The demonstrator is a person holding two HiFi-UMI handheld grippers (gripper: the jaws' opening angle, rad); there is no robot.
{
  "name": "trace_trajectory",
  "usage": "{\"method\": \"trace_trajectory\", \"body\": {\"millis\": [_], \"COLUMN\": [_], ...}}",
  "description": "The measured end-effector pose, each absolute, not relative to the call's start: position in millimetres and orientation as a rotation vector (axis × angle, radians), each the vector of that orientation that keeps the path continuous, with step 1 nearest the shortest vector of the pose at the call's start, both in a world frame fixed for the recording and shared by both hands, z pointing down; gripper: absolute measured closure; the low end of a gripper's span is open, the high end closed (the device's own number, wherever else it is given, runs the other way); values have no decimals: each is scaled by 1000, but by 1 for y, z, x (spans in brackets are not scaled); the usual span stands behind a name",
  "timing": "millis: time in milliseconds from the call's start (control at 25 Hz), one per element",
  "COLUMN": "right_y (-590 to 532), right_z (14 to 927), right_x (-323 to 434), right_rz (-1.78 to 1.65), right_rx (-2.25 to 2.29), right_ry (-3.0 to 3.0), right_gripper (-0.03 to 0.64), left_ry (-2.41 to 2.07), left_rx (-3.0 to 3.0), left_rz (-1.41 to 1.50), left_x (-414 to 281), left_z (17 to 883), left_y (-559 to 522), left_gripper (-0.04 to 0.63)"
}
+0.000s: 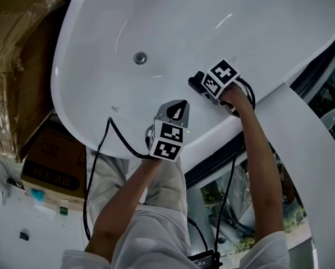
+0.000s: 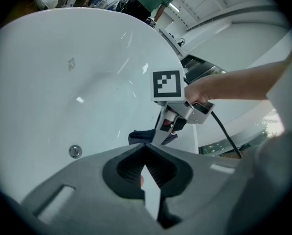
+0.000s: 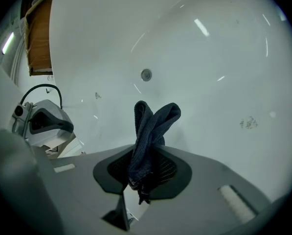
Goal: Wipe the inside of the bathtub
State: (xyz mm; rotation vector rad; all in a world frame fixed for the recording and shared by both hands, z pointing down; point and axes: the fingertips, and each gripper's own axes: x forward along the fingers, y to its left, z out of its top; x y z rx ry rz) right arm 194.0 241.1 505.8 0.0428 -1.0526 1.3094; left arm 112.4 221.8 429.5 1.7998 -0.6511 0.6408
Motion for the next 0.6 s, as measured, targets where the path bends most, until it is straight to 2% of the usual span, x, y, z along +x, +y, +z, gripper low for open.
{"method": "trace_trajectory", "body": {"millis": [600], "right_y": [136], "right_z": [522], "right_x": [267], "right_rz": [1143], "right_rx": [235], "right_ry": [-1057], "right_gripper": [548], "left_ry": [-644], "left_rx": [1782], "left_rz": [637], "left_x": [126], "left_z": [440], "left_y": [196], "left_gripper": [597]}}
